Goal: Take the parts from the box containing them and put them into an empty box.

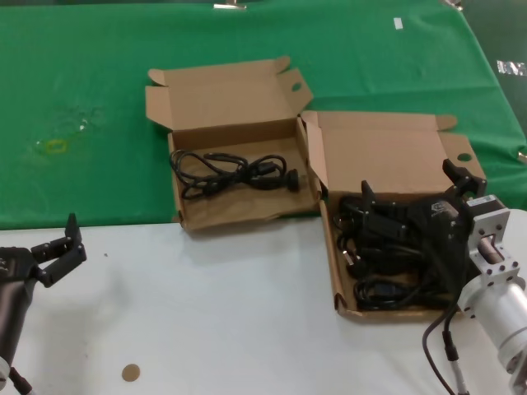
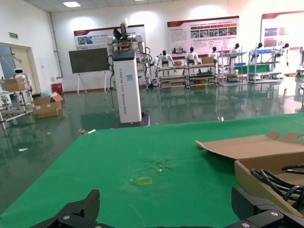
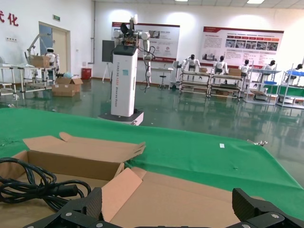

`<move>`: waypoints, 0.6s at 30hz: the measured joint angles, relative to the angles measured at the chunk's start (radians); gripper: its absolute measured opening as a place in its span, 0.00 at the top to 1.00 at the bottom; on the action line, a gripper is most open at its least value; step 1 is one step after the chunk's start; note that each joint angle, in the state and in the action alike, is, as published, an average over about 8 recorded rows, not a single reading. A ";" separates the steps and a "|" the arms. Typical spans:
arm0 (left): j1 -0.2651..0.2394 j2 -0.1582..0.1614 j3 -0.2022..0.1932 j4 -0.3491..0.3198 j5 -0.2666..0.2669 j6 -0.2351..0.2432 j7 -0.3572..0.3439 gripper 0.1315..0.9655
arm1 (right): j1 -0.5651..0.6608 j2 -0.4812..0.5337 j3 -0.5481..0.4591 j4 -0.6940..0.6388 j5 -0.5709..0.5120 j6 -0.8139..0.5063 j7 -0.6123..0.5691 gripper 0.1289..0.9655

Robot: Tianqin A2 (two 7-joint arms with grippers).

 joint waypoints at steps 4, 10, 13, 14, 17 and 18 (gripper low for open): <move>0.000 0.000 0.000 0.000 0.000 0.000 0.000 0.00 | 0.000 0.000 0.000 0.000 0.000 0.000 0.000 0.00; 0.000 0.000 0.000 0.000 0.000 0.000 0.000 0.00 | 0.000 0.000 0.000 0.000 0.000 0.000 0.000 0.00; 0.000 0.000 0.000 0.000 0.000 0.000 0.000 0.00 | 0.000 0.000 0.000 0.000 0.000 0.000 0.000 0.00; 0.000 0.000 0.000 0.000 0.000 0.000 0.000 0.00 | 0.000 0.000 0.000 0.000 0.000 0.000 0.000 0.00; 0.000 0.000 0.000 0.000 0.000 0.000 0.000 0.00 | 0.000 0.000 0.000 0.000 0.000 0.000 0.000 0.00; 0.000 0.000 0.000 0.000 0.000 0.000 0.000 0.00 | 0.000 0.000 0.000 0.000 0.000 0.000 0.000 0.00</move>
